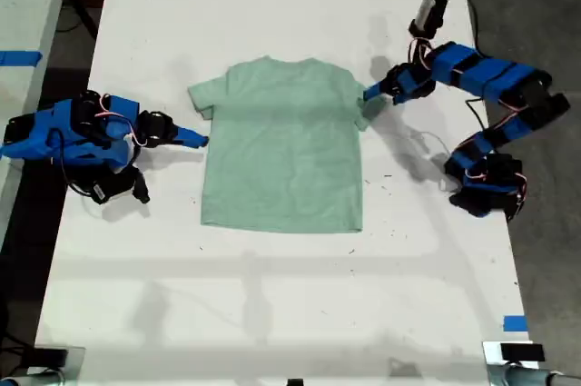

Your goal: Fold t shirt

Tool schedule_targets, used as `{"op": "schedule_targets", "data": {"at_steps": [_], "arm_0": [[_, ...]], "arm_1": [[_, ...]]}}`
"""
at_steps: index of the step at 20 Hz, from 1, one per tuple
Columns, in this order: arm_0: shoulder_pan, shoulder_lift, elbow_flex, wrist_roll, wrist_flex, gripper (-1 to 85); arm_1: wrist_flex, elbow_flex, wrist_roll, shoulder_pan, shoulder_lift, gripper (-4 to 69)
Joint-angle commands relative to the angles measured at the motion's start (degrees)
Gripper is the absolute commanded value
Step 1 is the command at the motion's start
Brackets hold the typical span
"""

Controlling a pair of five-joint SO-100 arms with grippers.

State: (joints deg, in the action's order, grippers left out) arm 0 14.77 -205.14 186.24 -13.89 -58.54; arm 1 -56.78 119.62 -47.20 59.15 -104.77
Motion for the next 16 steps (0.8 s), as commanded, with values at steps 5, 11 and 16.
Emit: {"op": "schedule_targets", "data": {"at_steps": [5, 11, 16], "arm_0": [[-0.9, -0.6, 2.4, 1.1, 0.6, 6.3], [-0.9, -0.6, 2.4, 1.2, 0.6, 5.3], [-0.9, -0.6, 2.4, 1.4, 0.6, 4.9]], "arm_1": [[0.2, -11.5, -0.2, -2.5, 12.8, 1.7], [-7.2, -15.4, -0.4, -3.7, 3.5, 1.7], [-12.0, -32.7, 2.7, -15.0, 2.1, 1.7]]}}
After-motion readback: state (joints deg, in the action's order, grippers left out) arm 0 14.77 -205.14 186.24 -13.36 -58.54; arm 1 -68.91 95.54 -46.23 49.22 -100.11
